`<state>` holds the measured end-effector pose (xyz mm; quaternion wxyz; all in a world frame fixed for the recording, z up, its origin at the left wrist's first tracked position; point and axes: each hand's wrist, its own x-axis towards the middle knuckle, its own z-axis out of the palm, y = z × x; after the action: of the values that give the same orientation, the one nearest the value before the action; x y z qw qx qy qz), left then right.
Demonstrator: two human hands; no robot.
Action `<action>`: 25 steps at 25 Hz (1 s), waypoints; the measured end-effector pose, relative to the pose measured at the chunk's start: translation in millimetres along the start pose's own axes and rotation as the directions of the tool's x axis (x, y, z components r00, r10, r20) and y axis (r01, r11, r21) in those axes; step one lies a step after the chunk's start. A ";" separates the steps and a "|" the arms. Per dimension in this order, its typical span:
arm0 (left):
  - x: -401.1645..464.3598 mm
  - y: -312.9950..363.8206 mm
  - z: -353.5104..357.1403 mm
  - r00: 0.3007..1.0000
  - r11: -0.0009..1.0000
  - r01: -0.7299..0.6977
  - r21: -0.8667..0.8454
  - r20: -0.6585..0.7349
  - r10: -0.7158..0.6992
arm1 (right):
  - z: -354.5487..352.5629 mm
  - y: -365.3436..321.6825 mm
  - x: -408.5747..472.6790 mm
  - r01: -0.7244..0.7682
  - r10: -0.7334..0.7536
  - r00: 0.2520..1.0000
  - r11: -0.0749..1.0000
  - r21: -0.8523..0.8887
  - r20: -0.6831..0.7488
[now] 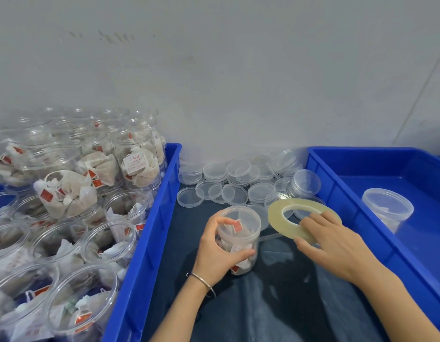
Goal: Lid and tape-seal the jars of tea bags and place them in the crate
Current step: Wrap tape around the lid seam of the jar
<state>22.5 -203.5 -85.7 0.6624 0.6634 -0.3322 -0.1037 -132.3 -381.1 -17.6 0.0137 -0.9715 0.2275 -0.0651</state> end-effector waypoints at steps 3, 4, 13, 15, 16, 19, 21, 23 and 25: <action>0.2 -4.6 0.0 0.999 0.999 0.036 -0.034 -0.002 -0.037 | 8.2 -1.6 8.4 -0.010 0.010 1.000 0.999 0.035 -0.005; 0.3 -6.2 0.0 0.999 0.998 0.046 -0.042 0.002 -0.046 | 10.6 -2.8 11.6 -0.017 0.017 1.000 0.999 0.037 -0.015; 3.8 -10.3 -9.1 0.993 0.996 0.074 -0.040 0.090 -0.070 | 23.8 -15.9 39.1 -0.088 0.088 0.992 0.996 -0.001 -0.089; 4.9 -10.0 -11.6 0.990 0.996 0.081 -0.040 0.121 -0.076 | 26.4 -20.2 44.0 -0.112 0.112 0.991 0.994 0.014 -0.074; 5.5 -9.9 -12.5 0.988 0.995 0.087 -0.041 0.134 -0.081 | 27.2 -22.7 46.1 -0.114 0.115 0.992 0.993 0.019 -0.057; 7.0 -10.2 -16.1 0.979 0.994 0.103 -0.039 0.180 -0.094 | 29.6 -30.2 49.9 -0.102 0.102 0.995 0.994 0.032 -0.009; 8.6 -10.3 -19.3 0.969 0.993 0.115 -0.040 0.225 -0.103 | 30.1 -33.8 50.8 -0.093 0.092 0.996 0.994 0.060 0.008; 9.9 -10.3 -22.3 0.956 0.992 0.119 -0.039 0.274 -0.104 | 29.4 -37.2 51.7 -0.084 0.085 0.996 0.990 0.112 0.000; 10.8 -10.7 -23.7 0.943 0.992 0.119 -0.035 0.317 -0.102 | 27.3 -39.9 52.6 -0.064 0.068 0.997 0.984 0.167 -0.020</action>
<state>47.6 -191.6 -90.3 0.6118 0.6380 -0.3927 -0.2539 -64.4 -368.8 -36.0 0.0940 -0.9579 0.2536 -0.0959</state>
